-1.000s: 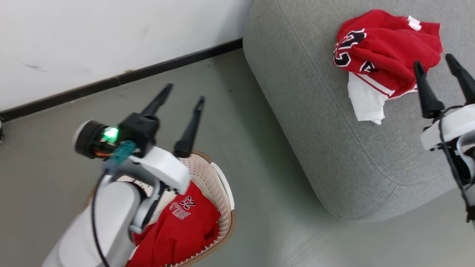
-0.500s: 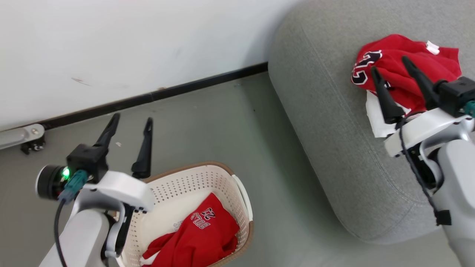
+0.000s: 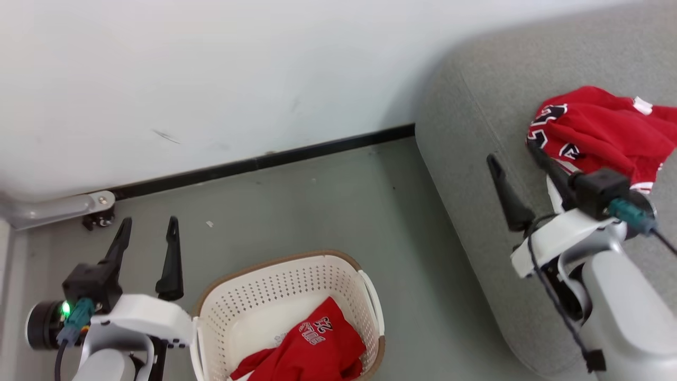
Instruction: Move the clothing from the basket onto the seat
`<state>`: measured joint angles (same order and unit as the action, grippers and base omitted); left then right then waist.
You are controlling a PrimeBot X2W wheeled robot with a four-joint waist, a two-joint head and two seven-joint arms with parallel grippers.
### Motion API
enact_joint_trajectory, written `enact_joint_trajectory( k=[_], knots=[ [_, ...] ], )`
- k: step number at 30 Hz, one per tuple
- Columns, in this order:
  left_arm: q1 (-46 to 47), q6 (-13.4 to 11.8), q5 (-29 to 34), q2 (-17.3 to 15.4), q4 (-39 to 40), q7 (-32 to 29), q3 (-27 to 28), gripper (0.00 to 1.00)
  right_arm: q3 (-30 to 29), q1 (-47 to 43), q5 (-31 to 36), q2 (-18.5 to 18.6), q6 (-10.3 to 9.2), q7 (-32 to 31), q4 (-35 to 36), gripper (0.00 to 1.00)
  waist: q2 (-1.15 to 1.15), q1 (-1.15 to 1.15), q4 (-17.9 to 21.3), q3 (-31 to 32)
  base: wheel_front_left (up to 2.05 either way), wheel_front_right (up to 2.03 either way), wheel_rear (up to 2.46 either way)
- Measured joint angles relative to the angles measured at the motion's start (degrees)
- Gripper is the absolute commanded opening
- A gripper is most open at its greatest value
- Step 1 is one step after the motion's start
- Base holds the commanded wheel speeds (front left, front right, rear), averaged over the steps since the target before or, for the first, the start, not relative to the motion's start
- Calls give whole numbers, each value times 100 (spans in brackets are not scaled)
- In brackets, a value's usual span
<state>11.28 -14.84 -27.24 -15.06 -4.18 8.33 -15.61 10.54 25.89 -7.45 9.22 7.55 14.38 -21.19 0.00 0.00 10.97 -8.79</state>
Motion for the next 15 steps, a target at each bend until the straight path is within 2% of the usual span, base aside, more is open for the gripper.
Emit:
enact_joint_trajectory(
  k=[8, 15],
  knots=[
    [-393, -64, -200, 52, -31, 134, 98, 100, -11, -500, 124, -271, -1, 0, 74, 100, 0, 0, -209, 310, 0, 0, 0],
    [-683, -66, -296, 114, -30, 190, 126, 100, -74, -890, 270, -326, -1, -1, 126, 100, 0, 0, -339, 534, 0, 0, 0]
  ],
)
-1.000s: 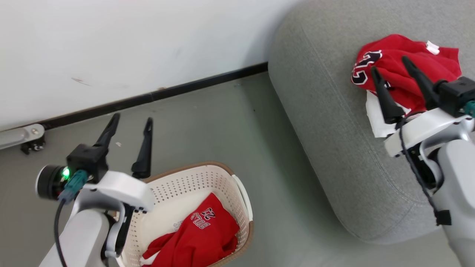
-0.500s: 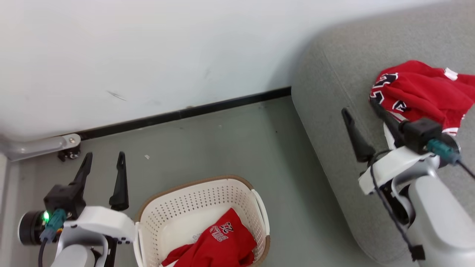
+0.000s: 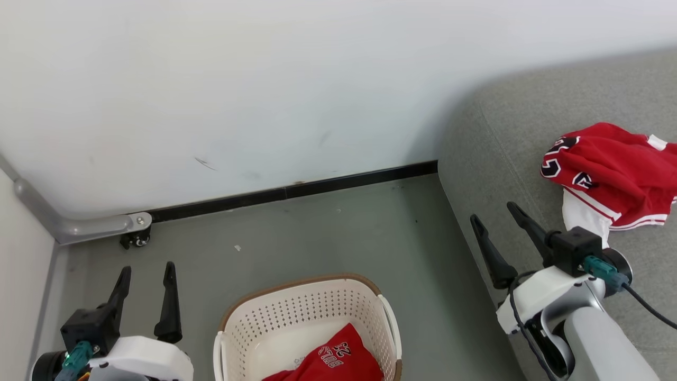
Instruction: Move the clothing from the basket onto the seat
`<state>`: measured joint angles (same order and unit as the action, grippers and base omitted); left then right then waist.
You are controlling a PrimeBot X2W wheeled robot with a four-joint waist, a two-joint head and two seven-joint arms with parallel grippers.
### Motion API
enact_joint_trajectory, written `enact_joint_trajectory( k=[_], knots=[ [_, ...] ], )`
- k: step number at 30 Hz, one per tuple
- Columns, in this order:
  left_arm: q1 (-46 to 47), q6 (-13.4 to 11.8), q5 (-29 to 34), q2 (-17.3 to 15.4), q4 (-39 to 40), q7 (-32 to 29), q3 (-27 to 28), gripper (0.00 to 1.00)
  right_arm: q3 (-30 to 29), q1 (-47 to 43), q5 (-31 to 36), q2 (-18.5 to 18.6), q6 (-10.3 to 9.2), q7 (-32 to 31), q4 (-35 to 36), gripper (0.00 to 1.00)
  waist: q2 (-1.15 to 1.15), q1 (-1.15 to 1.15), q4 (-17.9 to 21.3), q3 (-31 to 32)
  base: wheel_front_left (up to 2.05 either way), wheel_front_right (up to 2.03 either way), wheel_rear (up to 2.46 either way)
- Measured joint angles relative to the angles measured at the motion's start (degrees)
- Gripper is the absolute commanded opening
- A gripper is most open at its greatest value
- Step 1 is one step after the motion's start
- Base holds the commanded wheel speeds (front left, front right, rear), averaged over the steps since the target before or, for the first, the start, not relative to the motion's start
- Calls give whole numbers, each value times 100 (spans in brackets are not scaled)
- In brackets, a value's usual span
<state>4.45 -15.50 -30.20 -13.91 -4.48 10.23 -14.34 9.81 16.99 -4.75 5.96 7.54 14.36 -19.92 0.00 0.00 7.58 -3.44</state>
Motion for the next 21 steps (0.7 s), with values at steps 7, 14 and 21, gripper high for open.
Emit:
enact_joint_trajectory(
  k=[7, 14, 21],
  knots=[
    [-283, -3, -13, -18, -20, 51, 29, 100, -203, -425, 52, -87, 0, 0, 162, 100, 0, 0, -128, 233, 0, 0, 0],
    [-409, -32, -13, -8, 2, 52, -3, 100, -396, -787, 132, -180, 0, 0, 335, 100, 0, 0, -232, 421, 0, 0, 0],
    [-531, -32, -37, -10, 57, 52, -7, 100, -466, -1045, 182, -232, 0, 0, 486, 100, 0, 0, -294, 565, 0, 0, 0]
  ],
)
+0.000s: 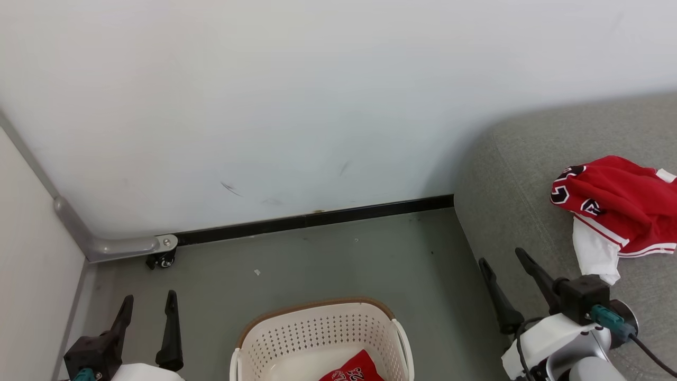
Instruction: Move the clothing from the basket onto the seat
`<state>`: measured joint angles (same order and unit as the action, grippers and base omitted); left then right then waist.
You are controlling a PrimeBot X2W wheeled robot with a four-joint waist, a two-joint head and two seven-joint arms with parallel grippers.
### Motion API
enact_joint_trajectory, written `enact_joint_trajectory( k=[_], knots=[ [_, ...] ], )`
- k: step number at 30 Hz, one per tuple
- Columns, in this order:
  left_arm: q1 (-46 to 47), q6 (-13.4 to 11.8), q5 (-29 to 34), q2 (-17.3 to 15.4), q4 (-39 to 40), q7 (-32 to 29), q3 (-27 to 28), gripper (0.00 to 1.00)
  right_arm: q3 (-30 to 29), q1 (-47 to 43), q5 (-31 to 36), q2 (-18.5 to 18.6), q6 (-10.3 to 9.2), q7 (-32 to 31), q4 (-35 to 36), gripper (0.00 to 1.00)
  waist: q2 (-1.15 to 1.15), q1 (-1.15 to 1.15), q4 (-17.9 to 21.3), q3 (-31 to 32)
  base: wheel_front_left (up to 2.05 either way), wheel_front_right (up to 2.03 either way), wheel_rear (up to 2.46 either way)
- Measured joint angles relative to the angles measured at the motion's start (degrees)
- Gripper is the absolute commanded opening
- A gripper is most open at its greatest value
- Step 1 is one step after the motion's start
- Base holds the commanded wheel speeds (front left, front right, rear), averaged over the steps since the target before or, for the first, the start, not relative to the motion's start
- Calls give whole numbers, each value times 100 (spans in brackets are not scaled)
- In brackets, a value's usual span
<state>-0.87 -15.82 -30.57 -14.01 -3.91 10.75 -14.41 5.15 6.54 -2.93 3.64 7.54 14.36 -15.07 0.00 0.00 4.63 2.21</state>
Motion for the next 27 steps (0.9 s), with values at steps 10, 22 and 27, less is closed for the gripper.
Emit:
enact_joint_trajectory(
  k=[10, 22, 27],
  knots=[
    [-103, 0, -19, -14, 131, -8, -13, 100, -75, -277, 13, -32, 0, -23, 246, 100, 0, 0, -56, 65, 0, 0, 0],
    [-133, 0, -18, -88, 291, -65, -29, 100, -91, -410, 60, -66, 0, -81, 559, 100, 0, 0, -122, 8, 0, 0, 0],
    [-132, 1, -11, -157, 313, -121, -98, 100, -136, -409, 60, -82, 0, -83, 710, 100, 0, 0, -127, -61, 0, 0, 0]
  ],
)
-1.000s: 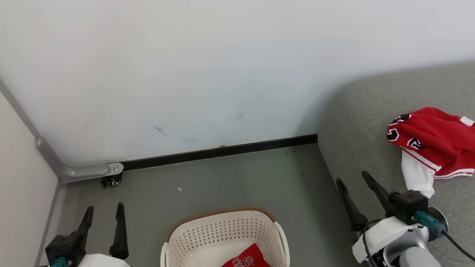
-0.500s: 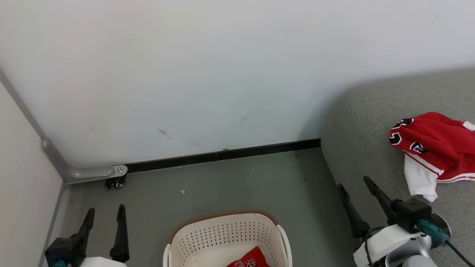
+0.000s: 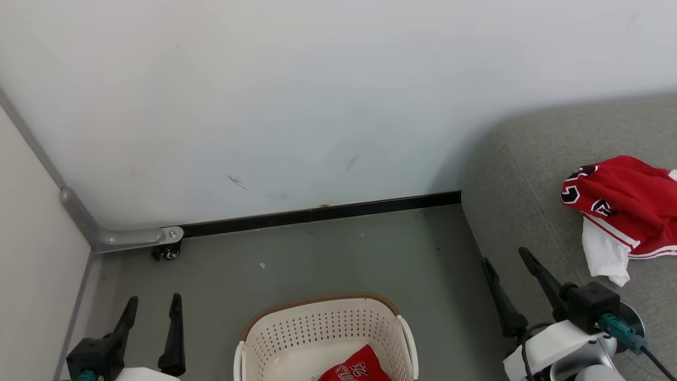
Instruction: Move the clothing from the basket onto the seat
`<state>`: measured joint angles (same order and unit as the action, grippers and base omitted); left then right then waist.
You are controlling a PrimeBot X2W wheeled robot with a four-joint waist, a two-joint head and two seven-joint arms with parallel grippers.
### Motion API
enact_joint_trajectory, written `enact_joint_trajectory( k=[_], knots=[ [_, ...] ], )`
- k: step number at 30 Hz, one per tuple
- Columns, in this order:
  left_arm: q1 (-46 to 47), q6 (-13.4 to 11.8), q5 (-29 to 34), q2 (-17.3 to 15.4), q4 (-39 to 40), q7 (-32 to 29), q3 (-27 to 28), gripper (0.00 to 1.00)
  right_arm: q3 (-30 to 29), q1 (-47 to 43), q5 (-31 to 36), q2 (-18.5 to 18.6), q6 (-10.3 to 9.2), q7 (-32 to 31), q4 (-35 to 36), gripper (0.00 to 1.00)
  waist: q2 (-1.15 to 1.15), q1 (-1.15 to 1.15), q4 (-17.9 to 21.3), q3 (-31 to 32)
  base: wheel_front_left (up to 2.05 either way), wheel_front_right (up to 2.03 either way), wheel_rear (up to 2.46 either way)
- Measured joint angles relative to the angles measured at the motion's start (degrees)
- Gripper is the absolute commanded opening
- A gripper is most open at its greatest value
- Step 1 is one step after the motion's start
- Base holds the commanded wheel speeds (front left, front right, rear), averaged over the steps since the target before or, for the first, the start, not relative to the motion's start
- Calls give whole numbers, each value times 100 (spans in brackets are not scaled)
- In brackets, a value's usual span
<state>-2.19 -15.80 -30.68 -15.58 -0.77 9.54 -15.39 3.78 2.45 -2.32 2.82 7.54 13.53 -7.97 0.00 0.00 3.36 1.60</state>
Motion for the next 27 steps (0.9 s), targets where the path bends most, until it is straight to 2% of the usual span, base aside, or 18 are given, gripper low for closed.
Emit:
enact_joint_trajectory(
  k=[10, 27],
  knots=[
    [102, 103, 120, -79, -55, -253, -302, 100, -18, 0, 0, -8, 0, -119, 244, 100, 0, 0, 15, -237, 0, 0, 0],
    [1259, 605, 602, -42, -625, -805, -1174, 100, -316, 291, 182, -25, 0, -246, 929, 100, 0, 0, 172, -932, 0, 0, 0]
  ],
)
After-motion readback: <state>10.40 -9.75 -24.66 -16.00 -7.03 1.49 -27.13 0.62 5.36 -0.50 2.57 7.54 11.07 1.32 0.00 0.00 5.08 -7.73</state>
